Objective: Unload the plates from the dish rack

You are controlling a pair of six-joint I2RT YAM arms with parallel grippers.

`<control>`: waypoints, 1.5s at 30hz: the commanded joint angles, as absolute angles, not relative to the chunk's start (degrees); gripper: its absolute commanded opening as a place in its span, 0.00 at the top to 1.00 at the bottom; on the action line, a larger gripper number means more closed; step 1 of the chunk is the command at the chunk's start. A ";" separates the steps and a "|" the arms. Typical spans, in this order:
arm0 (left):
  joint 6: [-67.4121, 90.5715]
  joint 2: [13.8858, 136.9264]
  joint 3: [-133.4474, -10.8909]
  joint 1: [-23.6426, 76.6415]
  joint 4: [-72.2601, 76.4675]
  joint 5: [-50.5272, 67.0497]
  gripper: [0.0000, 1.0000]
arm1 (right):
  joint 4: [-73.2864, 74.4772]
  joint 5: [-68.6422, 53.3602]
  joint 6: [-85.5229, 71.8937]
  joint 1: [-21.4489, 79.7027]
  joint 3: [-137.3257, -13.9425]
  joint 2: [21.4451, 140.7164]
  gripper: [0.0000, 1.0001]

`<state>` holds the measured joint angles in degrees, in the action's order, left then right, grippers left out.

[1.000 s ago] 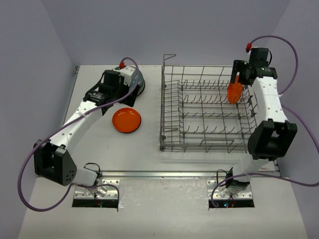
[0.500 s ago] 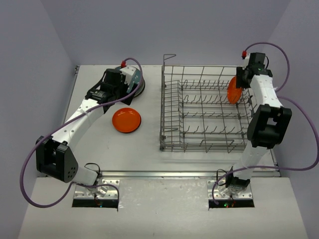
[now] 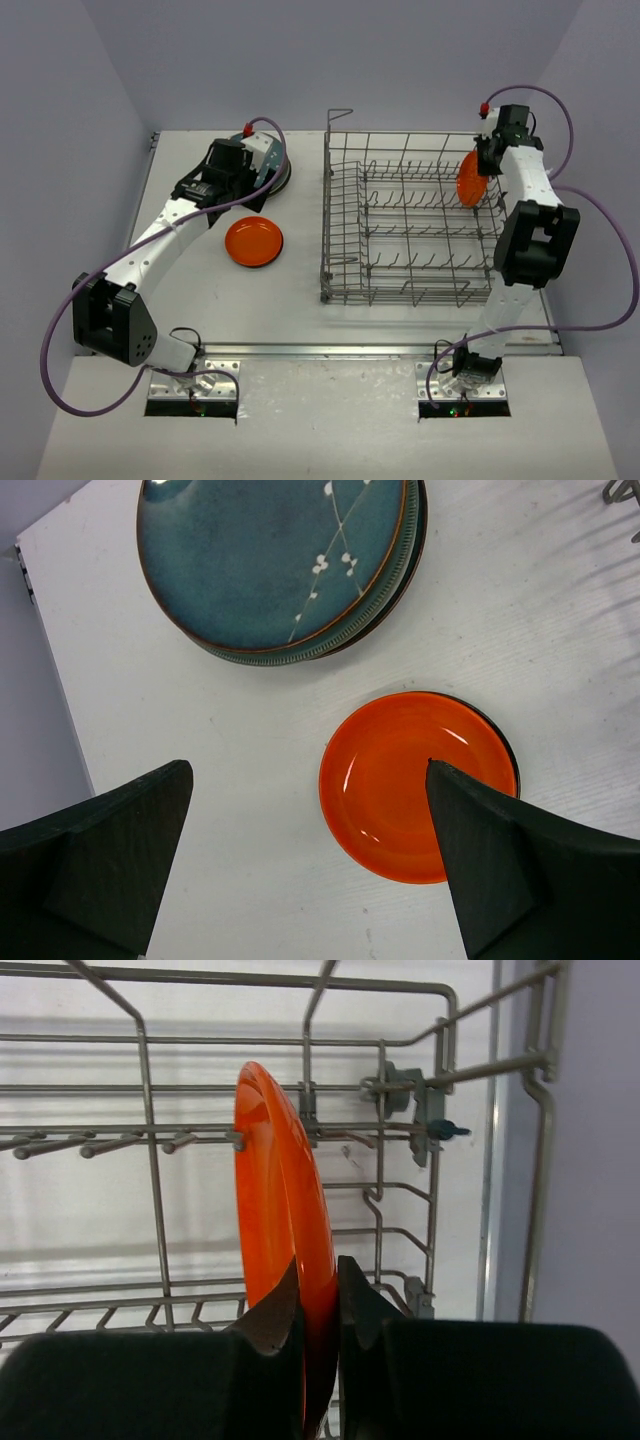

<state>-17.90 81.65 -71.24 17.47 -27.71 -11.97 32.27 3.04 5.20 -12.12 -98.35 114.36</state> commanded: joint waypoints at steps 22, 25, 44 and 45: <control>2.35 78.81 -79.34 17.49 -20.76 43.64 0.09 | 28.39 -38.65 6.76 6.77 -93.47 83.19 1.00; 6.36 79.09 -79.79 17.60 -18.97 46.79 0.10 | 26.80 -38.61 7.60 14.96 -90.04 82.23 1.00; 6.81 73.46 -74.44 10.04 -17.80 44.09 1.00 | 27.41 -29.51 2.19 29.21 -92.75 83.44 0.58; 7.67 73.50 -73.97 8.48 -17.83 45.17 1.00 | 27.72 -27.14 1.51 28.91 -92.51 83.14 0.43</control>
<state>4.90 75.00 -76.22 15.15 -21.20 45.52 28.35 -32.40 4.44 28.88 -90.37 84.48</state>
